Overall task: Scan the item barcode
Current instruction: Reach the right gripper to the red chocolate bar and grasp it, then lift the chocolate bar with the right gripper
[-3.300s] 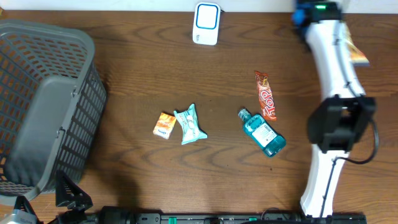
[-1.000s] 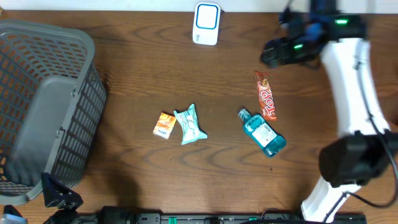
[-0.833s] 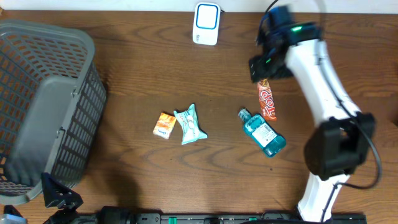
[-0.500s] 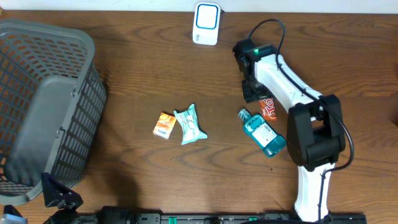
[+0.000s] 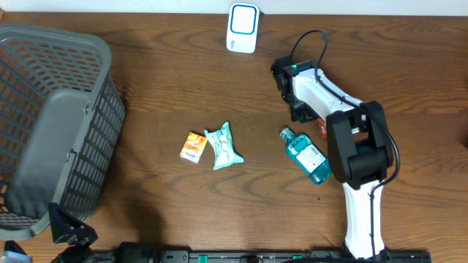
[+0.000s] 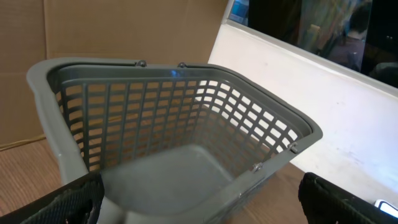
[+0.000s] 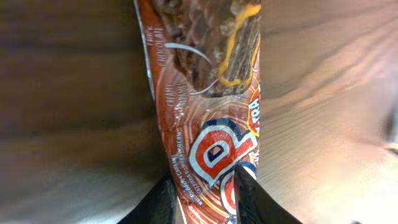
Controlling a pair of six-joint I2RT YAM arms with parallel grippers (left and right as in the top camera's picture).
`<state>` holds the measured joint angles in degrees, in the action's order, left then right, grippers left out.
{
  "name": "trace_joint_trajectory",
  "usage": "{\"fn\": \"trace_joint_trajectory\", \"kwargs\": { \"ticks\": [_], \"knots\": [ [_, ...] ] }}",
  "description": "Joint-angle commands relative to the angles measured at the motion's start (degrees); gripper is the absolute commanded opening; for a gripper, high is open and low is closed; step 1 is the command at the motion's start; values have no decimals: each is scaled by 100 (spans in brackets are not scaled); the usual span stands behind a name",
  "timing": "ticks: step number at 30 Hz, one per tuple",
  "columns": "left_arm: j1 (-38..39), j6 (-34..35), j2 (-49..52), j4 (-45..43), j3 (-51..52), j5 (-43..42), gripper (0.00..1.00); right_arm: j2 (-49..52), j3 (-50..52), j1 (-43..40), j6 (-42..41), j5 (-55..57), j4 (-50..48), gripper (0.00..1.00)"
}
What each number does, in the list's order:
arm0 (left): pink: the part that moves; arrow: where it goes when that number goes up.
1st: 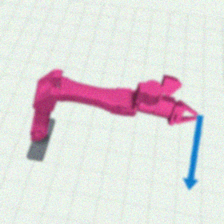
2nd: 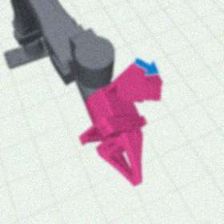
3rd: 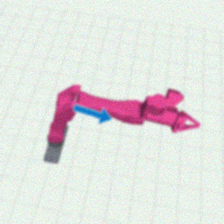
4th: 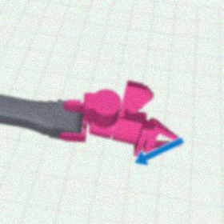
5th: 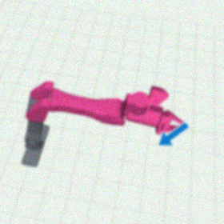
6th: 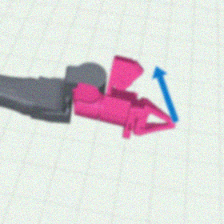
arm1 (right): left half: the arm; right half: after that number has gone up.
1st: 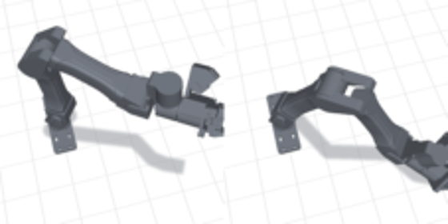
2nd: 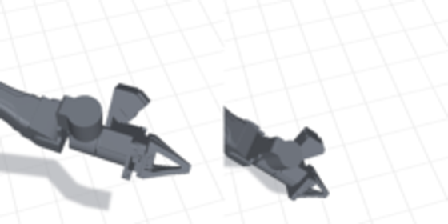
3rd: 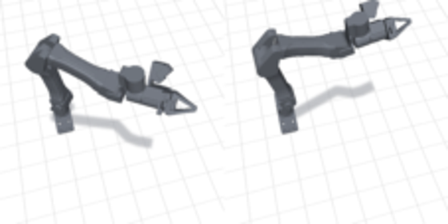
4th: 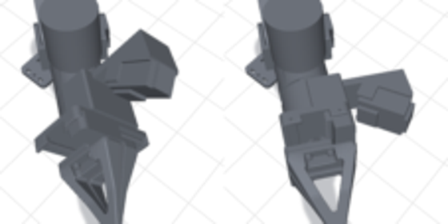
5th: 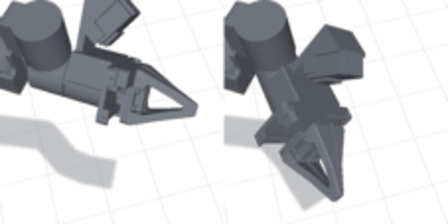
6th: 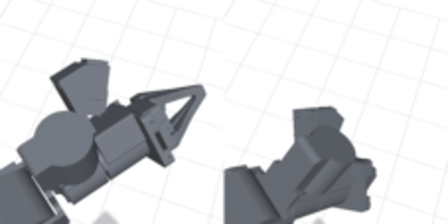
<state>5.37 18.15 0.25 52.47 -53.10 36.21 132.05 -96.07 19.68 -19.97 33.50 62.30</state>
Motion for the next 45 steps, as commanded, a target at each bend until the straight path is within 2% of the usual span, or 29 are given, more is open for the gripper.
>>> {"fn": "trace_joint_trajectory", "kwargs": {
  "ticks": [1, 3, 8, 13, 17, 21, 23, 27, 33, 36, 41, 43, 45],
  "knots": [
    [24, -48, -9, -28, 17, 72, 100, 1126, 313, -153, 251, -861, -35, 13],
    [24, -48, -9, -28, 17, 72, 100, 1290, 313, -192, 623, -1351, 37, 1],
    [24, -48, -9, -26, 17, 72, 100, 1137, 144, -260, 1836, -2811, 328, 1],
    [24, -48, -9, -24, 17, 72, 100, 466, -299, -221, 2531, -3775, 850, 1],
    [24, -48, -9, -26, 17, 72, 100, -302, -332, -201, 2975, -4865, 723, 1],
    [24, -48, -9, -26, 17, 72, 100, -765, -332, -199, 2905, -4673, 435, 1],
    [24, -48, -9, -28, 17, 72, 100, -787, -330, -186, 2614, -4238, 393, 1],
    [24, -48, -9, -28, 17, 72, 100, -791, -330, -131, 2579, -4153, 315, 1],
    [24, -48, -9, -26, 17, 72, 100, -798, -330, 122, 2581, -4041, 170, 18],
    [24, -48, -9, -26, 17, 72, 100, -798, -328, 446, 2608, -3241, 81, 26],
    [24, -48, -9, -26, 17, 72, 100, -796, -85, 752, 2778, -2116, -413, 55],
    [24, -48, -9, -28, 17, 72, 100, -796, 28, 769, 2782, -1921, -544, 60],
    [24, -48, -9, -28, 17, 72, 100, -796, 120, 761, 2852, -1884, -588, 61]
  ]
}}
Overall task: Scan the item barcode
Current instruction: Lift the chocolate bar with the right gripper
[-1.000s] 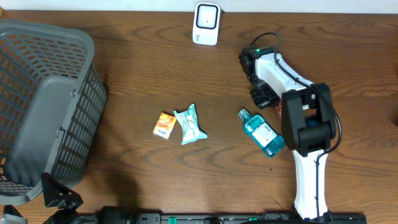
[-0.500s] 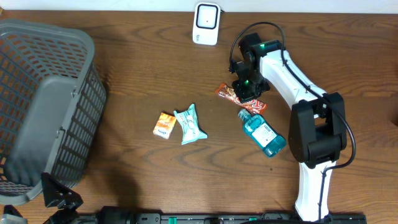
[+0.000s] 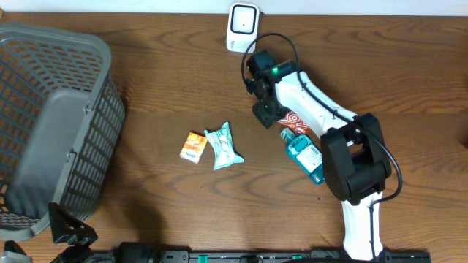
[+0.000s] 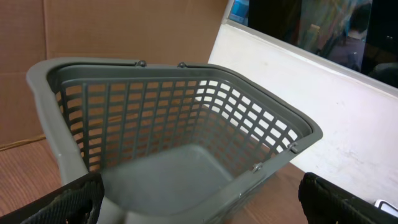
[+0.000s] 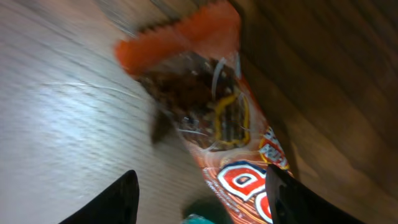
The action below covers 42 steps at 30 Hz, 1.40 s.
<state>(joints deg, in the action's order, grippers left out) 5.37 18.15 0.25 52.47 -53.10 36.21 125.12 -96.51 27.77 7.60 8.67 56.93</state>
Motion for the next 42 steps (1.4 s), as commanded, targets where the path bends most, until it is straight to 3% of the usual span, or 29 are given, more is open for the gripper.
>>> {"fn": "trace_joint_trajectory", "kwargs": {
  "ticks": [1, 7, 12, 14, 17, 25, 28, 36, 42],
  "knots": [
    [24, -46, -9, -28, 17, 72, 100, -103, 219, -66, 157, 601, -70, 60],
    [24, -46, -9, -46, 17, 70, 100, -103, 920, -273, 656, 599, -603, 75],
    [24, -46, -9, -48, 17, 70, 100, -20, 1626, -413, 903, 385, -1268, 72],
    [24, -46, -9, -48, 17, 70, 100, 79, 1792, -448, 979, 376, -1346, 67],
    [24, -46, -9, -48, 17, 70, 100, 313, 1853, -466, 1054, 358, -1342, 44],
    [24, -46, -9, -50, 17, 70, 100, 839, 1849, -483, 1016, -413, -1178, 2],
    [24, -46, -9, -50, 17, 70, 100, 815, 1558, -535, 999, -1320, -890, 1],
    [24, -46, -9, -48, 17, 70, 100, 815, -511, -881, 1134, -4179, 1534, 1],
    [24, -46, -9, -48, 17, 70, 100, 815, -1185, -1003, 1792, -6059, 2468, 1]
  ]
}}
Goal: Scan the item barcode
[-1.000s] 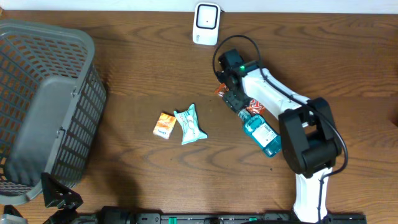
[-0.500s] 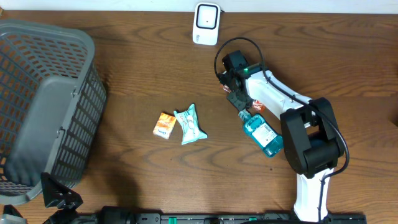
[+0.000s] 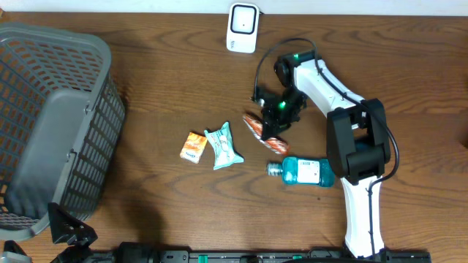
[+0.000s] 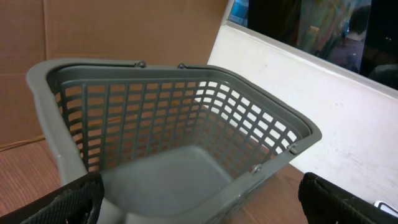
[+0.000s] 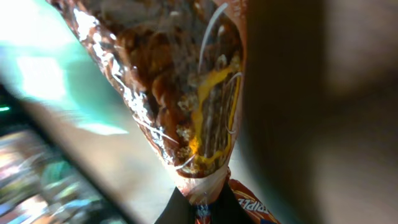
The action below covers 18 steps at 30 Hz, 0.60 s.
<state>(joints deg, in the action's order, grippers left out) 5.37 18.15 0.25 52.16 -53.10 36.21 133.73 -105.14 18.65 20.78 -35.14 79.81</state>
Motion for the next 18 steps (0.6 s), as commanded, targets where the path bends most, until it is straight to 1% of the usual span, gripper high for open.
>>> {"fn": "trace_joint_trajectory", "kwargs": {
  "ticks": [1, 3, 9, 15, 16, 18],
  "knots": [
    [24, -46, -9, -17, 17, 72, 99, -46, -339, -105, 555, -1943, 260, 1],
    [24, -46, -9, -17, 17, 72, 100, -46, -339, -142, 750, -2544, 466, 1],
    [24, -48, -9, -17, 17, 70, 100, -46, -339, -184, 763, -4035, 1152, 1],
    [24, -48, -9, -17, 17, 72, 100, -46, -339, -120, 754, -4894, 1700, 1],
    [24, -48, -9, -17, 17, 72, 100, -46, -330, -120, 667, -5034, 1775, 1],
    [24, -48, -9, -17, 17, 72, 100, -46, -326, -120, -72, -5097, 1773, 1]
  ]
}}
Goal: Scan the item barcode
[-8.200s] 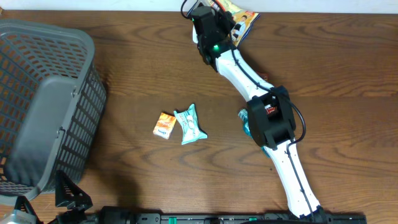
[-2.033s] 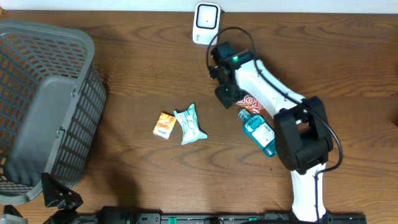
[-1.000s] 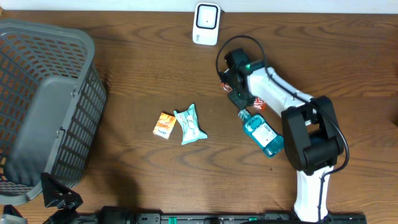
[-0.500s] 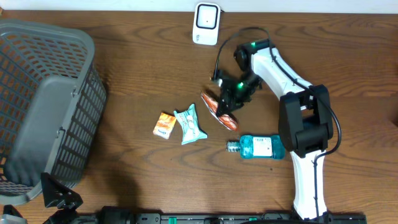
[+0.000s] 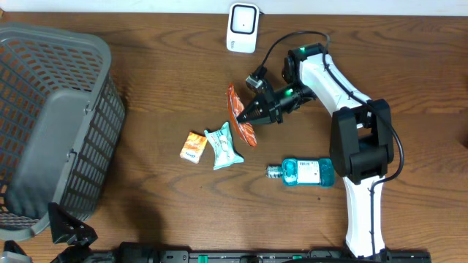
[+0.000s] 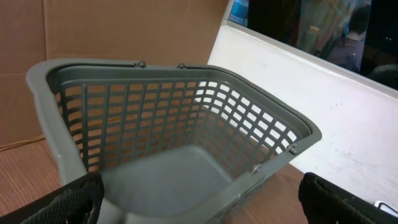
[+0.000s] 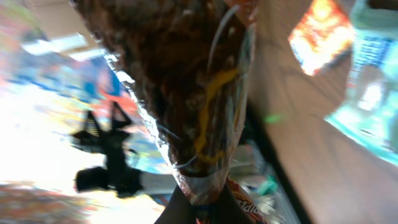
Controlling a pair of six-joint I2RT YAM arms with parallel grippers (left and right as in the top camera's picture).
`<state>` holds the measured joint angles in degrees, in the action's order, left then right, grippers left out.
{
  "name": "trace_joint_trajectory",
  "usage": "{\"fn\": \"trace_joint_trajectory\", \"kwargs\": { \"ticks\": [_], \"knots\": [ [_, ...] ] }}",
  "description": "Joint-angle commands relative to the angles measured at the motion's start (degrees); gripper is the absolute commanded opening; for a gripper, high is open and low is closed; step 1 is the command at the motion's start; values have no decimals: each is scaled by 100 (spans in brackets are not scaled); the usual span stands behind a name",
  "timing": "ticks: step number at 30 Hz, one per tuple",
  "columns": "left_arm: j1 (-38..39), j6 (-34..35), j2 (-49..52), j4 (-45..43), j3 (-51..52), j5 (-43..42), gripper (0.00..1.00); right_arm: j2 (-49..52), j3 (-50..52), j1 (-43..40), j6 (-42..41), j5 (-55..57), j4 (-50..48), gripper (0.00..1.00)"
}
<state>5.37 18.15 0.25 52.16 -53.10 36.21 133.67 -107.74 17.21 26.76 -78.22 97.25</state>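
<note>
My right gripper point(image 5: 257, 112) is shut on a brown-and-orange snack bar wrapper point(image 5: 239, 115), held off the table left of centre and tilted on its side. In the right wrist view the snack bar point(image 7: 199, 93) fills the middle, pinched at its lower end by the right gripper point(image 7: 199, 210). The white barcode scanner point(image 5: 243, 27) stands at the table's far edge, above the bar. My left gripper point(image 6: 199, 211) is open, its fingers point(image 6: 78, 198) wide apart in front of the basket, holding nothing.
A grey mesh basket point(image 5: 88, 139) fills the left side, and the basket point(image 6: 155, 124) also fills the left wrist view. An orange packet point(image 5: 193, 147) and a teal packet point(image 5: 223, 145) lie mid-table. A blue bottle point(image 5: 307, 172) lies on its side near the right arm.
The right gripper has moved left and up the table with the snack bar and has turned sideways. The bottle, the packets and the left arm have not moved.
First the right gripper's fingers stood around the snack bar right of the bottle. Then it was open, the bar lying beside the bottle's neck. Later it was shut on the bar and the bottle lay turned crosswise. Now the bar is held below the scanner.
</note>
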Motion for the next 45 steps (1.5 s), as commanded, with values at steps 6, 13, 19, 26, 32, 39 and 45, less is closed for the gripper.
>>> {"fn": "trace_joint_trajectory", "kwargs": {
  "ticks": [6, 13, 19, 26, 32, 39, 45],
  "knots": [
    [24, -46, -9, -17, 17, 70, 100, -39, -63, 74, -2885, -769, 2, 1],
    [24, -46, -9, -42, 17, 70, 100, -37, -52, 155, -2337, 2323, -1978, 1],
    [24, -48, -9, -37, 17, 70, 100, -37, -46, 728, -2500, 4341, -2232, 1],
    [24, -48, -9, -37, 17, 72, 100, -37, -46, 1615, -2068, 6301, -2153, 1],
    [24, -48, -9, -37, 17, 70, 100, -37, -46, 2181, -2063, 7844, -2168, 1],
    [24, -48, -9, -37, 17, 72, 100, -127, -160, 2518, -2140, 8358, -2149, 1],
    [24, -48, -9, -37, 17, 72, 100, -638, -562, 2592, -2378, 8327, -2055, 1]
  ]
}}
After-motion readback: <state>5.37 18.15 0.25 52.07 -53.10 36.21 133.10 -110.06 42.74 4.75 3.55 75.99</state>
